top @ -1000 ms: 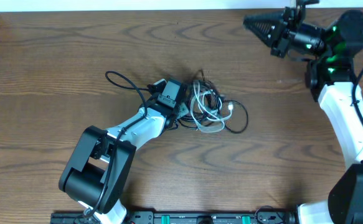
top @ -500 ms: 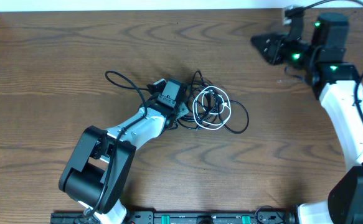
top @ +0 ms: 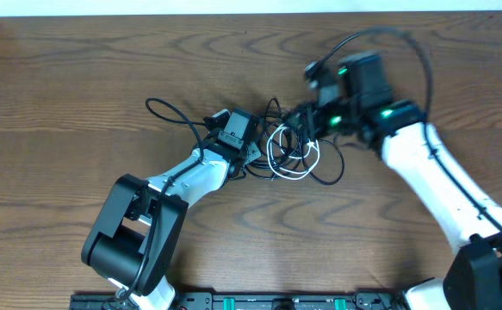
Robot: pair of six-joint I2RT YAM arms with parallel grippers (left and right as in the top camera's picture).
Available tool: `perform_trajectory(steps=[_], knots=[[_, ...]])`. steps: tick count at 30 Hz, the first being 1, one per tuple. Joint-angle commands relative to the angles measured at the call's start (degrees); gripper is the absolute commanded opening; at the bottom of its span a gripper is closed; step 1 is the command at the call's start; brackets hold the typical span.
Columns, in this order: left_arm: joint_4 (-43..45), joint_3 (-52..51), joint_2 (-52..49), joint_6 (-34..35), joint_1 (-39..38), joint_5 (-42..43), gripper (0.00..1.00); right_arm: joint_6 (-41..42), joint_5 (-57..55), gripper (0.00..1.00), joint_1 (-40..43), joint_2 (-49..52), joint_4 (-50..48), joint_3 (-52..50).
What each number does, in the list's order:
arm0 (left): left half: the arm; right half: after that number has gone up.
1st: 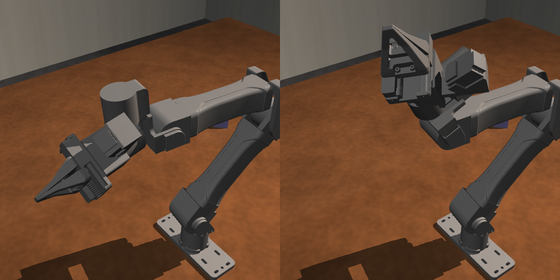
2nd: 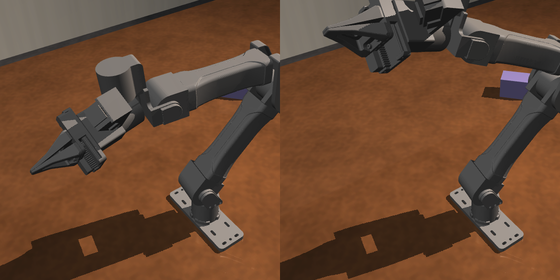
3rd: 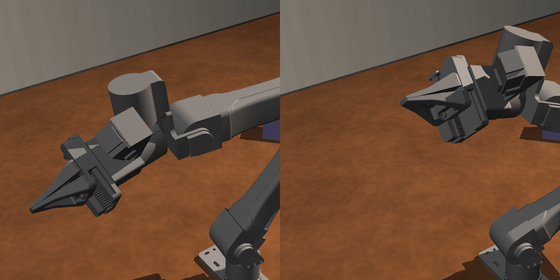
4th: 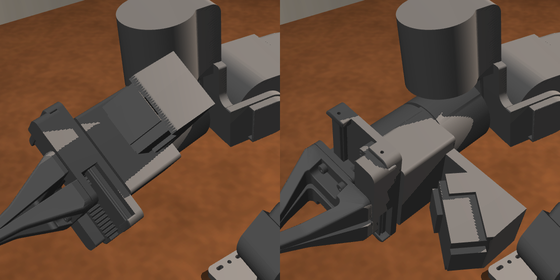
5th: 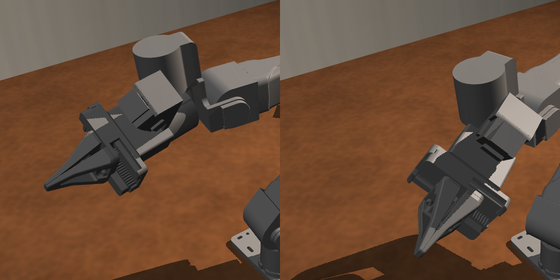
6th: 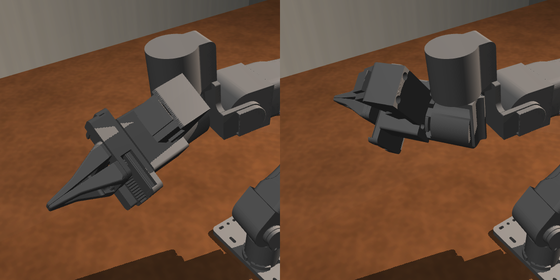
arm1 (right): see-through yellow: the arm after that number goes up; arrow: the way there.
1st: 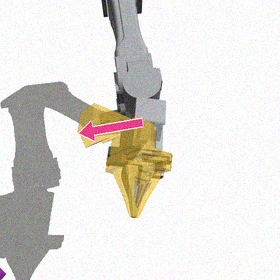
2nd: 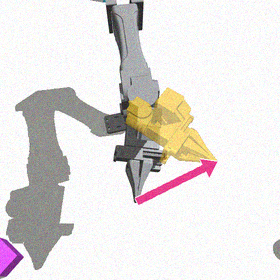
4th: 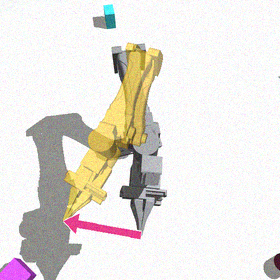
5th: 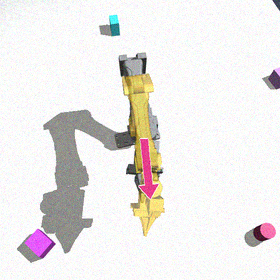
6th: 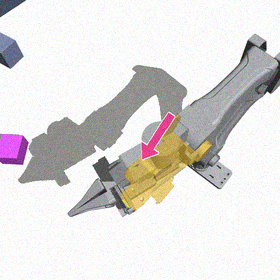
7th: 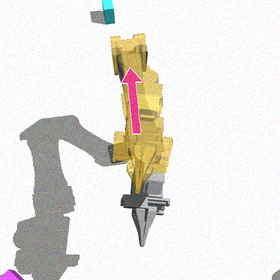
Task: Untangle cables
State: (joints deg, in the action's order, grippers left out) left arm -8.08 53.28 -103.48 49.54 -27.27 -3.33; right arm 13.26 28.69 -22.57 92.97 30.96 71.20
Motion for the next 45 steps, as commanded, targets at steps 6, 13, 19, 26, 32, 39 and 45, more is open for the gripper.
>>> perform_trajectory(steps=[6, 13, 19, 26, 32, 39, 45], knots=[[-0.90, -1.31, -0.24, 0.79, 0.20, -0.87, 0.08, 3.69, -21.18, 0.31, -5.73, 2.86, 0.13, -4.63], [-0.90, -1.31, -0.24, 0.81, 0.20, -0.83, 0.08, 5.18, -14.84, 0.26, -5.81, 9.03, 0.00, -5.31], [-0.92, -1.31, -0.24, 0.79, 0.20, -0.83, 0.08, 10.27, -15.08, 0.24, -5.27, 14.43, 0.61, -5.31], [-0.94, -1.31, -0.24, 0.76, 0.20, -0.83, 0.08, 23.02, -23.78, 0.30, -2.43, 15.91, 3.65, -5.31], [-1.09, -1.31, -0.24, 0.79, 0.20, -0.83, 0.08, 29.05, -20.70, 0.34, 1.27, 15.91, 4.68, -5.31], [-1.11, -1.31, -0.24, 0.76, 0.20, -0.83, 0.08, 32.39, -12.24, 0.47, 2.27, 15.91, 2.38, -5.31], [-1.11, -1.31, -0.24, 0.79, 0.20, -0.83, 0.08, 40.26, -9.11, 0.44, 2.08, 15.91, 1.44, -5.33]])
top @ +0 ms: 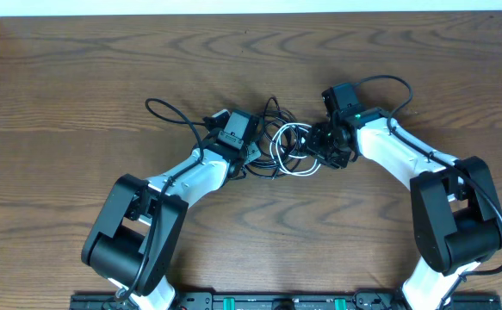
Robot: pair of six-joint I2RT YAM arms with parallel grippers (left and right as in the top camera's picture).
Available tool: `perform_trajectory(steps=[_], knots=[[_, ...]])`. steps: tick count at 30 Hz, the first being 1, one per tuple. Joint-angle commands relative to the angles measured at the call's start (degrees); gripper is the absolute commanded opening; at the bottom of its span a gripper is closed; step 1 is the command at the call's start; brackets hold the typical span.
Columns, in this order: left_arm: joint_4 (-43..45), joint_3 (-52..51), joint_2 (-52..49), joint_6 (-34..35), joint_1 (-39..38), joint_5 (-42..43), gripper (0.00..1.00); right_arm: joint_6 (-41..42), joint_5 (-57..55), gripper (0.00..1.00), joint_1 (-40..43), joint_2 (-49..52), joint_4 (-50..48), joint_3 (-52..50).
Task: Untangle cables
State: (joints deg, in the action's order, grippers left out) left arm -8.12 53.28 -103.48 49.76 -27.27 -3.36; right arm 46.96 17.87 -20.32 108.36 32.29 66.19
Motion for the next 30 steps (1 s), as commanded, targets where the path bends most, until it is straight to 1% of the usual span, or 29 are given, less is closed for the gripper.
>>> perform_trajectory(steps=[1, 4, 8, 15, 17, 20, 22, 24, 29, 30], knots=[[-1.07, -1.31, -0.24, 0.57, 0.20, -0.81, 0.08, 8.00, 0.09, 0.43, -0.46, 0.55, 0.15, -0.33], [-1.09, -1.31, -0.24, 0.55, 0.20, -0.81, 0.08, 13.14, -5.27, 0.40, -1.70, 0.55, 1.88, -0.33], [-1.29, -1.31, -0.24, 0.52, 0.20, -0.83, 0.08, 15.93, -8.31, 0.34, -3.37, 0.55, 2.73, -0.33], [-1.49, -1.31, -0.24, 0.50, 0.20, -0.87, 0.08, 21.07, -9.99, 0.35, -4.44, 0.81, 2.86, -0.33], [-1.60, -1.31, -0.24, 0.52, 0.20, -1.05, 0.08, 23.02, -8.74, 0.36, -4.31, 0.81, 2.84, -0.33], [-1.73, -1.31, -0.24, 0.50, 0.20, -1.25, 0.08, 23.32, -4.00, 0.35, -3.15, 0.81, 2.60, -0.31], [-1.73, -1.31, -0.24, 0.50, 0.20, -1.25, 0.08, 23.30, -1.25, 0.30, -1.79, 0.81, 2.62, -0.31], [-1.79, -1.31, -0.24, 0.50, 0.20, -1.22, 0.08, 23.32, 0.66, 0.28, -0.66, 0.81, 2.34, -0.31], [-1.90, -1.31, -0.24, 0.52, 0.20, -1.25, 0.08, 23.32, 5.97, 0.29, 1.09, 0.81, 0.20, -0.31], [-1.90, -1.31, -0.24, 0.52, 0.20, -1.25, 0.08, 23.52, 6.64, 0.31, 1.36, 0.81, -0.79, -0.31]])
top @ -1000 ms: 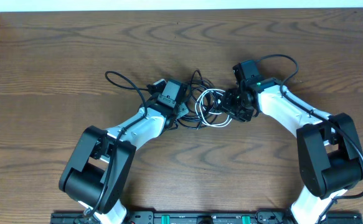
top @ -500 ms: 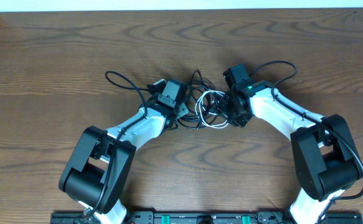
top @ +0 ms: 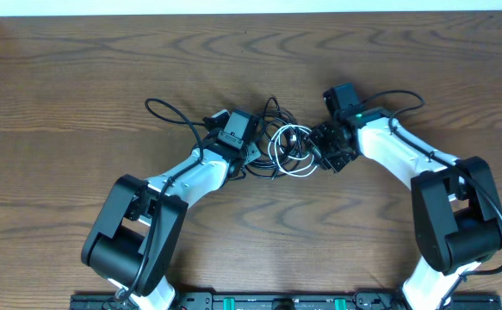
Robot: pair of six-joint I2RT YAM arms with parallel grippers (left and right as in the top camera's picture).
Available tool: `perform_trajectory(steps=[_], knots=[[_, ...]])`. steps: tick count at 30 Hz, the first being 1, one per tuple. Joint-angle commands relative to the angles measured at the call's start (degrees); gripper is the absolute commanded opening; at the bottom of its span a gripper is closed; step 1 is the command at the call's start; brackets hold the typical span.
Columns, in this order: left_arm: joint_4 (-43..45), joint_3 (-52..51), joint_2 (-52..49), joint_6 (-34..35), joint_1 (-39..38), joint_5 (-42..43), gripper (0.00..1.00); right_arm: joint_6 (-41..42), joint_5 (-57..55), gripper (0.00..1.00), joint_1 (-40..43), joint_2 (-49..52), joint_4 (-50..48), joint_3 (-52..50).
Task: Untangle cables
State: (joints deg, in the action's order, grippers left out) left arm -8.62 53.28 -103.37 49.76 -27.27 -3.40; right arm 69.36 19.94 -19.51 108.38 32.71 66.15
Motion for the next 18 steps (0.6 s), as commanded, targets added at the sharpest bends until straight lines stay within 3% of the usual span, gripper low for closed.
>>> perform_trajectory(steps=[1, 5, 10, 18], knots=[[-1.40, -1.31, -0.35, 0.50, 0.20, -1.20, 0.08, 1.53, 4.90, 0.31, 0.68, 0.79, -1.55, -0.26], [-1.40, -1.31, -0.35, 0.50, 0.20, -1.20, 0.08, 2.86, 10.32, 0.33, 0.66, 0.79, -4.85, -0.26], [-1.42, -1.31, -0.35, 0.50, 0.20, -1.44, 0.08, 3.15, 4.92, 0.39, 0.17, 1.09, -3.23, -0.28], [-1.62, -1.31, -0.35, 0.50, 0.20, -1.64, 0.08, 5.38, 3.93, 0.34, -0.74, 5.77, -2.93, -0.31]])
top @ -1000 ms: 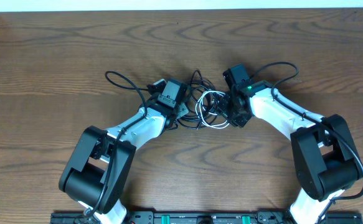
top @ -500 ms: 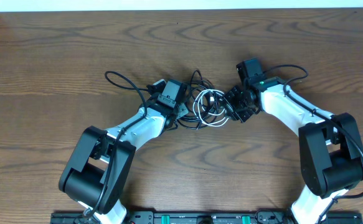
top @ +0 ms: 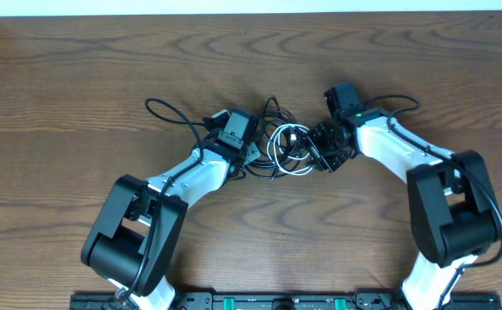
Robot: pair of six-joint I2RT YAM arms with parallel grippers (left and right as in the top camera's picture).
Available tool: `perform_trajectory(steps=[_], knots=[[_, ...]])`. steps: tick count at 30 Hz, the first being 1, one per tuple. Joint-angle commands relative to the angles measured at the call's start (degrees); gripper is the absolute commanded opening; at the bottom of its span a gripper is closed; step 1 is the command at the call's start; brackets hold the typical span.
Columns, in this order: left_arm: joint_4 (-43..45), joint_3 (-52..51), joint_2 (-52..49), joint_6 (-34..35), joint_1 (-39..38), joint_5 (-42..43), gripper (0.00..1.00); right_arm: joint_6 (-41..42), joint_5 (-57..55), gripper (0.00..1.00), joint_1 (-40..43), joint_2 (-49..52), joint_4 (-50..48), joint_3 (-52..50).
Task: Untangle cables
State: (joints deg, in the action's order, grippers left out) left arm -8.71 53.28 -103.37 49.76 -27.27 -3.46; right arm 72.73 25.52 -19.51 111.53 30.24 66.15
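A tangle of cables lies mid-table in the overhead view: a white coiled cable (top: 287, 151) wound through thin black cables (top: 272, 112), with one black loop (top: 166, 110) trailing left. My left gripper (top: 256, 155) sits low at the tangle's left edge, its fingers buried in black cable. My right gripper (top: 318, 151) is down at the right edge of the white coil, with its fingers (top: 324, 160) against the cables. The wrists and the wires hide both sets of jaws, so whether either one is open or shut is unclear.
The wooden table (top: 78, 77) runs to a pale wall strip at the top. A dark rail (top: 233, 301) lines the front edge between the two arm bases. The right arm's own black lead (top: 397, 103) arches over its forearm.
My right gripper has shifted very slightly at the right edge of the white coil. The left arm and the cables look unchanged.
At first my right gripper was raised at the tangle's right side, with a black loop spread out below the white coil. Then it was down at table level at the coil's right edge, the loop drawn in. It stays there now. My left gripper never moved.
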Motion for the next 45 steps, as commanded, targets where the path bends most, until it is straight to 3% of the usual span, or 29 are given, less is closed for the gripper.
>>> perform_trajectory(steps=[1, 4, 7, 15, 21, 25, 29, 34, 36, 37, 41, 43, 45], knots=[[-1.57, -1.31, -0.35, 0.50, 0.20, -1.60, 0.08, 2.08, -1.60, 0.32, -0.74, 3.80, -1.03, -0.28], [-1.75, -1.31, -0.35, 0.50, 0.20, -1.77, 0.08, 2.25, -1.11, 0.23, -0.74, 6.14, -1.29, -0.28], [-1.73, -1.31, -0.35, 0.50, 0.20, -1.77, 0.08, 1.11, -0.96, 0.01, -0.85, 7.50, -0.52, -0.28], [-1.73, -1.31, -0.35, 0.52, 0.20, -2.19, 0.08, -16.96, 1.42, 0.01, -0.39, 7.06, 1.22, -0.26], [0.15, -1.31, -0.35, 0.57, 0.57, -3.61, 0.08, -35.56, 6.14, 0.01, 3.21, 2.21, 9.20, -0.26], [2.62, -1.31, -0.35, 1.55, 1.70, -7.85, 0.08, -50.36, 5.88, 0.01, 5.81, -3.89, 16.46, -0.26], [3.67, -1.29, -0.35, 2.03, 3.21, -9.14, 0.08, -57.92, 2.78, 0.01, 8.85, -9.46, 22.38, -0.26], [3.72, -1.29, -0.35, 2.03, 6.16, -10.21, 0.08, -73.83, 2.67, 0.01, 13.73, -20.48, 27.04, -0.26], [3.93, -1.29, -0.35, 2.03, 6.47, -8.48, 0.08, -74.05, 2.49, 0.01, 14.71, -23.71, 26.18, -0.26], [4.26, -1.29, -0.35, 2.01, 6.47, -6.64, 0.07, -73.83, 2.49, 0.02, 14.71, -24.65, 25.62, -0.26], [6.49, -1.31, -0.35, -2.67, 6.29, 8.59, 0.08, -68.98, 2.49, 0.31, 12.79, -26.16, 21.42, -0.26], [9.38, -1.31, -0.35, -13.88, 6.08, 23.23, 0.08, -68.50, 2.40, 0.45, 10.49, -25.51, 18.56, -0.28], [10.34, -1.31, -0.35, -23.41, 5.64, 32.37, 0.08, -67.56, 1.51, 0.47, 8.94, -24.72, 16.35, -0.28]])
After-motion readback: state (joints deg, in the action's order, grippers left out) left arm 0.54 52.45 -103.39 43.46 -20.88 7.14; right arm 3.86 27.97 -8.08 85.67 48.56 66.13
